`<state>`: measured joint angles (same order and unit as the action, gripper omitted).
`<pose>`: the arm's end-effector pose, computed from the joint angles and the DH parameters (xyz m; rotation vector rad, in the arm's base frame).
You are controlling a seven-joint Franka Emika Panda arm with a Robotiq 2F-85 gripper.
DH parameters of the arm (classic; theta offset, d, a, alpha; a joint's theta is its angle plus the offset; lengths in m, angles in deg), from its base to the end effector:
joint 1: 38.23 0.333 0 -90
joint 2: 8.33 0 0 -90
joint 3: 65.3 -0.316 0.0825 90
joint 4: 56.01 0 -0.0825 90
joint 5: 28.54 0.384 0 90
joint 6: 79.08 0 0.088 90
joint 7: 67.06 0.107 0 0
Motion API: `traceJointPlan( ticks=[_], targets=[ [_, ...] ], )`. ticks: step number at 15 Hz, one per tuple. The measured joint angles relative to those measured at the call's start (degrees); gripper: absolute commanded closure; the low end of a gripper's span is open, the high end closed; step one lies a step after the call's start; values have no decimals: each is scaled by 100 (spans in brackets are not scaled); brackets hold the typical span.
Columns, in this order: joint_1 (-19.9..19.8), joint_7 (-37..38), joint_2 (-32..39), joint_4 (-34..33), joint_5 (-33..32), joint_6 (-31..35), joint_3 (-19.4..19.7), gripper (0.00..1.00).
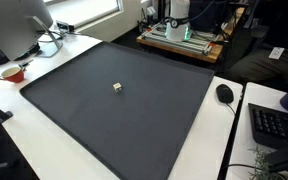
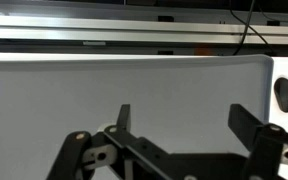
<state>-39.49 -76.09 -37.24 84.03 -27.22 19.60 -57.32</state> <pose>0.3660 -0.0598 0.4629 -3.0043 -0.0225 0.3104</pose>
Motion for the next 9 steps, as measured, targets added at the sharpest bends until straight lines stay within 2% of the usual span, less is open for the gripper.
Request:
traceJointPlan(
  ticks=[9],
  targets=[
    [-4,38,6,5,26,73,-11,0]
  ],
)
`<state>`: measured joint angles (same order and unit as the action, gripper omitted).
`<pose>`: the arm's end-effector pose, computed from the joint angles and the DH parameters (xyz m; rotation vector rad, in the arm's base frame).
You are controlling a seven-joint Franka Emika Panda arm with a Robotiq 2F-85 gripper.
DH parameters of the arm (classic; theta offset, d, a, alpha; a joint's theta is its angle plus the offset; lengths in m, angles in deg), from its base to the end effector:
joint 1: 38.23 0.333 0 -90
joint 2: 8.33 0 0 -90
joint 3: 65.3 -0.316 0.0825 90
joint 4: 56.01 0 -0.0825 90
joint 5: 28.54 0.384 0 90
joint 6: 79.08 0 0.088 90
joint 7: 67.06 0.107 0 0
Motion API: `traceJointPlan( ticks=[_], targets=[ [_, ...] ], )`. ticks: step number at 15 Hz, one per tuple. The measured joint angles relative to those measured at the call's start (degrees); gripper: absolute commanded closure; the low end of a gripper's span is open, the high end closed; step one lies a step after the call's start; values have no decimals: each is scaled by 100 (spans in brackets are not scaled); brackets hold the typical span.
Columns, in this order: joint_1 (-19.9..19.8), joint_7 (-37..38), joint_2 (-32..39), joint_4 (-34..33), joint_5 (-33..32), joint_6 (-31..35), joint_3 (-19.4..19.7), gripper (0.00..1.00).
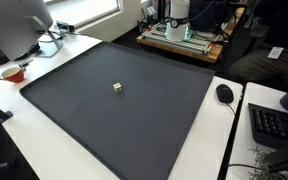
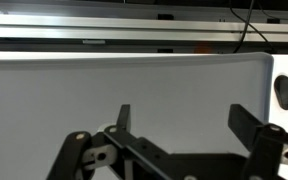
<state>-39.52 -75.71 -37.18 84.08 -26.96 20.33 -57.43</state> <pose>0.3676 -0.0591 0.4630 -3.0051 -0.0114 0.2940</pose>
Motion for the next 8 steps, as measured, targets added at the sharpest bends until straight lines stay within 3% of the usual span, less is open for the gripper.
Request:
traceJointPlan(
  ticks=[2,8],
  targets=[
    [-6,309,82,49,148,613,-40,0],
    [-71,1711,1174,167,212,3543,-496,0]
  ],
)
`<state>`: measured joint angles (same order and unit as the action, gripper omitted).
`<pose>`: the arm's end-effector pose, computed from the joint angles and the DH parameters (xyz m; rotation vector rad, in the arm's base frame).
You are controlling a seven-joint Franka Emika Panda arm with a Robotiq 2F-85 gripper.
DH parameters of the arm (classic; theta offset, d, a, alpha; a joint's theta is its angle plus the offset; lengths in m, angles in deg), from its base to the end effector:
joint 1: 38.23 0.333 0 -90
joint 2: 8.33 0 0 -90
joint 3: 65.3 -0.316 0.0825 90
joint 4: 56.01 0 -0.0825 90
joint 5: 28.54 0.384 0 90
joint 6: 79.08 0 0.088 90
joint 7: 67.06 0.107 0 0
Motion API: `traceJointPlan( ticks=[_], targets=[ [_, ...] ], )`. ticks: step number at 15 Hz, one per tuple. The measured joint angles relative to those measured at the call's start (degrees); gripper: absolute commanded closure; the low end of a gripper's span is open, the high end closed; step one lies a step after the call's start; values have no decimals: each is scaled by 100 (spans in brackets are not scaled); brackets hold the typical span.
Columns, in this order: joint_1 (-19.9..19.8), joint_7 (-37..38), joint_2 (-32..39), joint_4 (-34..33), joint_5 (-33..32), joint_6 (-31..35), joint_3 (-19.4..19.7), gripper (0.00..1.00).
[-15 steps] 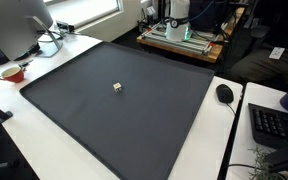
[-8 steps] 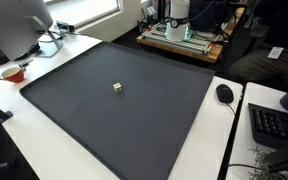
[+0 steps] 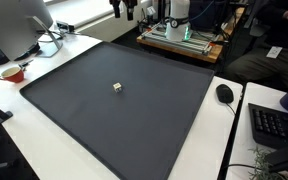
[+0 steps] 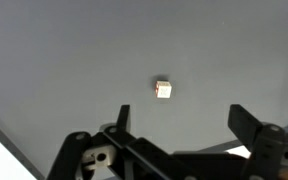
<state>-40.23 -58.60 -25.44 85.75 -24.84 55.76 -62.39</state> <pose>0.4527 -0.0383 0.4189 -3.0310 0.4177 -0.2684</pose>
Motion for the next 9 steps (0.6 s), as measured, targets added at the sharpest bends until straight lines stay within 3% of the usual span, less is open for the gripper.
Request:
traceJointPlan(
  ticks=[4,9],
  targets=[
    [-87,1340,1134,9,-535,1399,-449,0],
    [-95,1637,1639,-168,-661,1541,-548,0]
  ],
)
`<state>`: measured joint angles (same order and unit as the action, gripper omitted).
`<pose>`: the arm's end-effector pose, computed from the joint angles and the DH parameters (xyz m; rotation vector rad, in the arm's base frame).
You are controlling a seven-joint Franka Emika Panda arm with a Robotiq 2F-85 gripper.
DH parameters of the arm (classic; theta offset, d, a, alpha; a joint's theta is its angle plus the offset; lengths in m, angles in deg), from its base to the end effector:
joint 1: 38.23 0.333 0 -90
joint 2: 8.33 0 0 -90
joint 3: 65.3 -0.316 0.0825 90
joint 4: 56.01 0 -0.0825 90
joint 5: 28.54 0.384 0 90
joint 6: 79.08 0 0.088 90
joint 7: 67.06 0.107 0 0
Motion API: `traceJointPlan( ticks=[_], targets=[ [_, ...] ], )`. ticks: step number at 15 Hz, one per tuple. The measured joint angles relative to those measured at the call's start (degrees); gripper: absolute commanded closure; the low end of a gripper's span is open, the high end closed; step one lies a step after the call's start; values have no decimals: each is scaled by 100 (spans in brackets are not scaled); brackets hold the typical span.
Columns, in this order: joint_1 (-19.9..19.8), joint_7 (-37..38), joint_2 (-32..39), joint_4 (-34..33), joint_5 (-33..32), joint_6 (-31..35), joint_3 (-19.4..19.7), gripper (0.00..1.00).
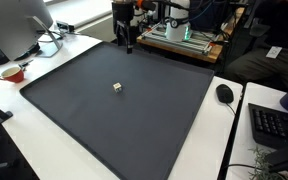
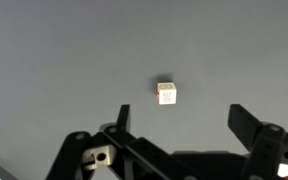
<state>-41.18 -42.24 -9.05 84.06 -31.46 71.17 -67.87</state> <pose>0.4979 -0.0021 0.3240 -3.0547 0.6159 -0.3004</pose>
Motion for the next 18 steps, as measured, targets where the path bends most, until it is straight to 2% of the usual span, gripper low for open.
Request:
traceJointPlan(
  ticks=[5,8,11,15,18],
  targets=[
    [87,5,267,-20,-256,20,31,0],
    [213,250,808,-111,-580,454,92,0],
    [578,1061,1435,-259,-1387,1208,478,0],
    [729,1142,1706,-423,-1437,1321,644,0],
    [1007,1171,1793,-437,-1443,1638,984,0]
  ],
)
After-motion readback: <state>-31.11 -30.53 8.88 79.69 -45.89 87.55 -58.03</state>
